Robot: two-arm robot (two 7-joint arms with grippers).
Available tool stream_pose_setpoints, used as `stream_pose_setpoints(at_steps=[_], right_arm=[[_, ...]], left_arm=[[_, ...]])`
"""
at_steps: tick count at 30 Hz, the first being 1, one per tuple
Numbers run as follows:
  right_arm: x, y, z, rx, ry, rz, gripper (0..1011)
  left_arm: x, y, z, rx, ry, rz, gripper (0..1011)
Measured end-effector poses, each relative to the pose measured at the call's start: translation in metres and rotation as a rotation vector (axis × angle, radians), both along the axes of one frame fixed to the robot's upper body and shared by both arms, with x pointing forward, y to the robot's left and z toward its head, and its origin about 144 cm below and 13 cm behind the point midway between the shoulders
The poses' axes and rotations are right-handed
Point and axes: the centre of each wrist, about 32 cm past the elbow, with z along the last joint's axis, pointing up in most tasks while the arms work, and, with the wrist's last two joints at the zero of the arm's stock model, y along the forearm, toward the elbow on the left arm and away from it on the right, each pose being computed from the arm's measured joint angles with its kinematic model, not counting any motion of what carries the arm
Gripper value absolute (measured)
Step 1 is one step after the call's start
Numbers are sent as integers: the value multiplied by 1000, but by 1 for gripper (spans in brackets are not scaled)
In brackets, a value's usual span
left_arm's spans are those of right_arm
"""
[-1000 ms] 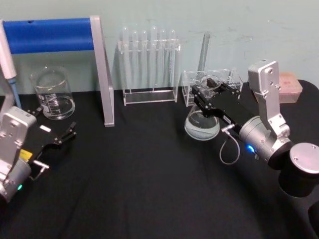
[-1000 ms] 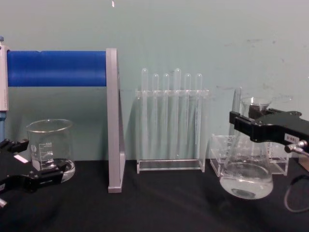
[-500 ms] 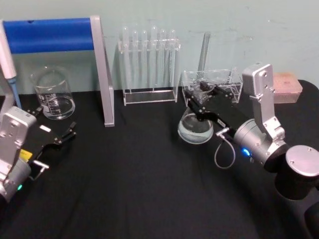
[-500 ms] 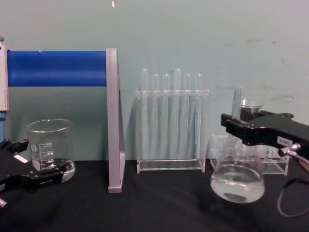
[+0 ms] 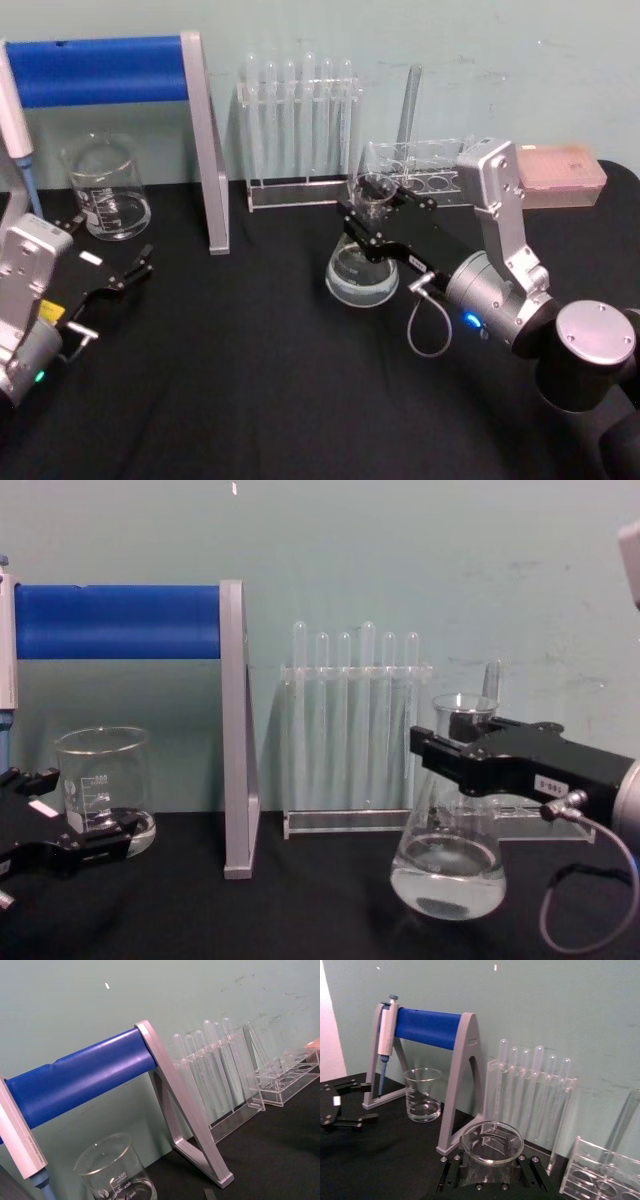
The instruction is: Grasp the erlenmeyer flask with one hand, shake it three times, then place it back.
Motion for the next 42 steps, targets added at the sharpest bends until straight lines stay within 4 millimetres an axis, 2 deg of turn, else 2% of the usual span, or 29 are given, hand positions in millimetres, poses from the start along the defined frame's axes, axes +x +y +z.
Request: stream_pose_setpoints(at_steps=[22, 42], right_arm=[[-4, 8, -1, 0, 8, 56, 457], [-3, 9, -24, -8, 37, 93, 457]], left_arm=[[0, 0, 0, 0, 0, 0, 1001], [0, 0, 0, 0, 0, 0, 1001]])
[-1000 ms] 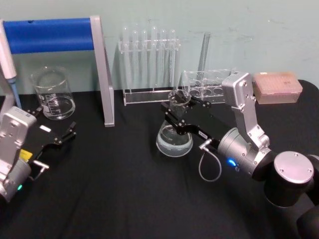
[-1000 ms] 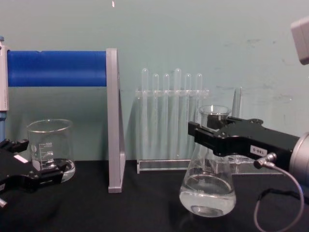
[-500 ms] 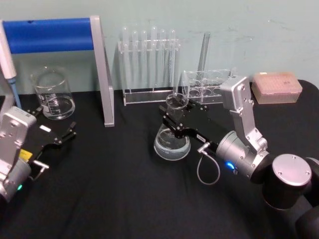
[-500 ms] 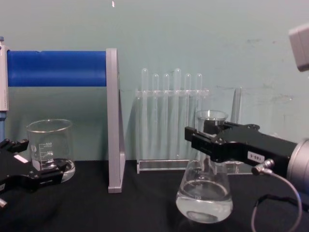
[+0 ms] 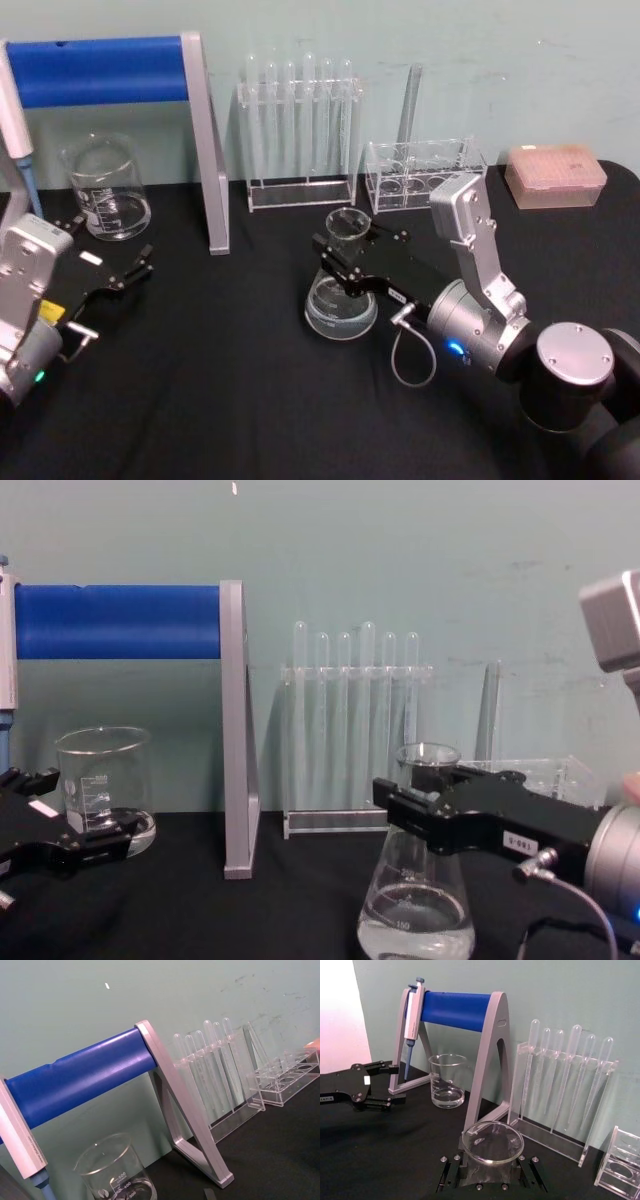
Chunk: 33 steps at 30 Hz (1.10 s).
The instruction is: Grasp the erlenmeyer flask with one hand, shake it three times, then place it back.
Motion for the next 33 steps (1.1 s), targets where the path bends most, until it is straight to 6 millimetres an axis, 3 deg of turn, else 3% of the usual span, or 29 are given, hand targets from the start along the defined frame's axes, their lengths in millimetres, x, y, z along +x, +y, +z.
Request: stream_pose_setpoints(at_steps=[33], right_arm=[[-3, 4, -12, -15, 31, 11, 457]], left_arm=[[0, 0, 0, 0, 0, 0, 1001]])
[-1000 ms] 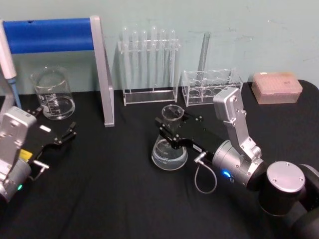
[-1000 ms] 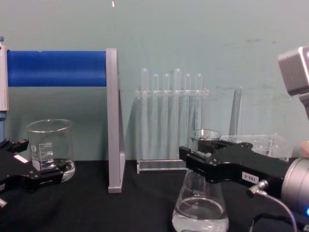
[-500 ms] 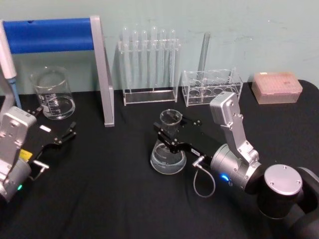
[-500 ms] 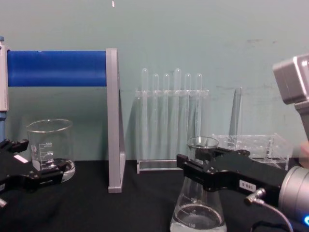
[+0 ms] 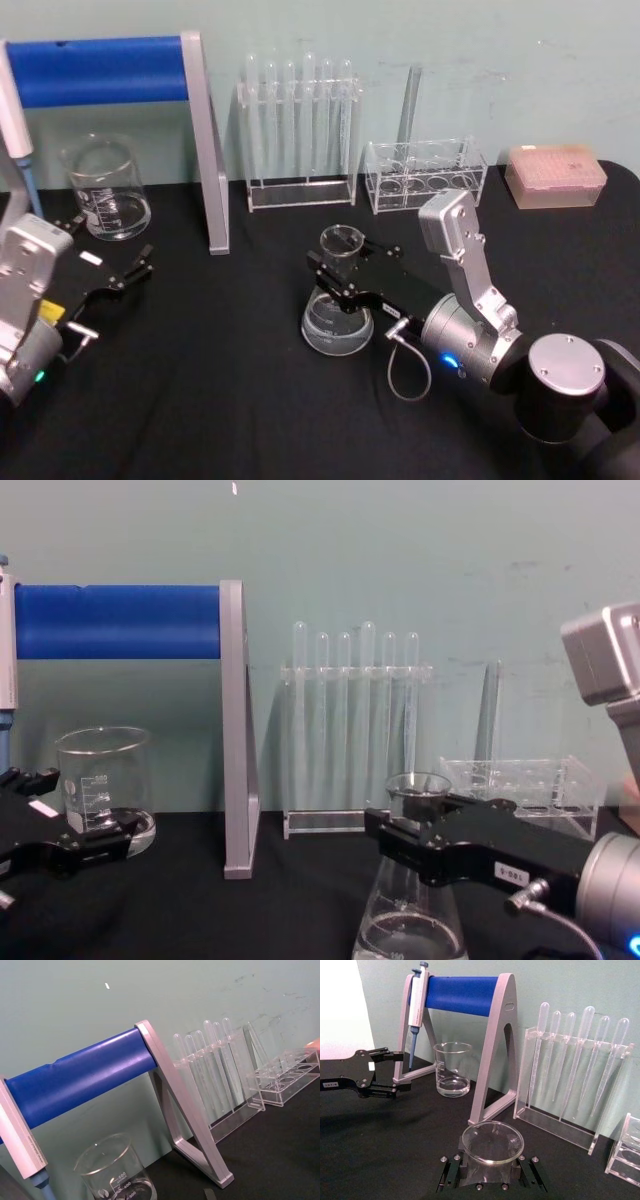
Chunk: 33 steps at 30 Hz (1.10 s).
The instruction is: Grasp the erlenmeyer flask with one hand, shake it three times, then place it back.
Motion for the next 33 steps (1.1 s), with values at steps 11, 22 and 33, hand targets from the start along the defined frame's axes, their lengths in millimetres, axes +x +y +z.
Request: stream_pose_setpoints(at_steps=[11, 22, 33], right_arm=[[0, 0, -1, -5, 5, -1, 457], [0, 0, 0, -5, 4, -1, 457], [0, 0, 0, -3, 3, -1, 574]], left_arm=[[0, 0, 0, 0, 0, 0, 1001], [0, 0, 0, 0, 0, 0, 1001], [0, 0, 0, 0, 0, 0, 1001]])
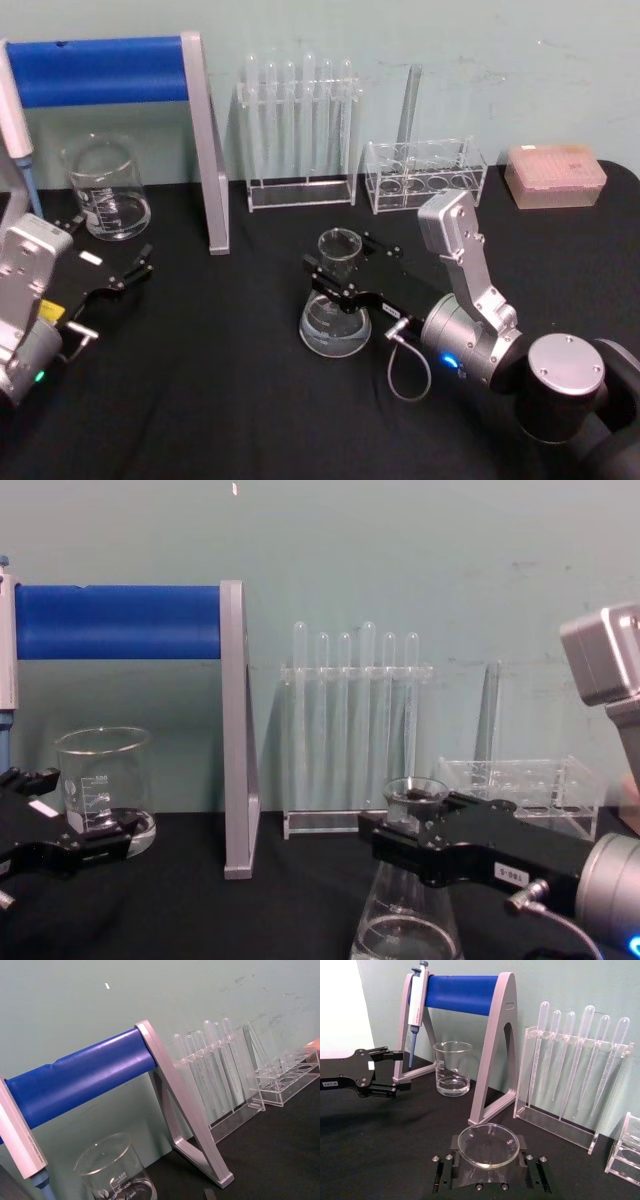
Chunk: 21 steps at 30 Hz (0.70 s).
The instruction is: Grasp the erlenmeyer flask with one hand, shake it three times, then place it back.
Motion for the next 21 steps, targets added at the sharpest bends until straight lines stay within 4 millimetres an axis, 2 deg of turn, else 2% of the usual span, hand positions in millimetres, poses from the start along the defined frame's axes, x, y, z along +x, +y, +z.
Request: stream_pose_setpoints(at_steps=[3, 13, 21], right_arm=[[0, 0, 0, 0, 0, 0, 717], [0, 0, 0, 0, 0, 0, 986], [0, 0, 0, 0, 0, 0, 1002]], left_arm=[[0, 0, 0, 0, 0, 0, 1001], [0, 0, 0, 0, 0, 0, 1001], [0, 0, 0, 0, 0, 0, 1000]])
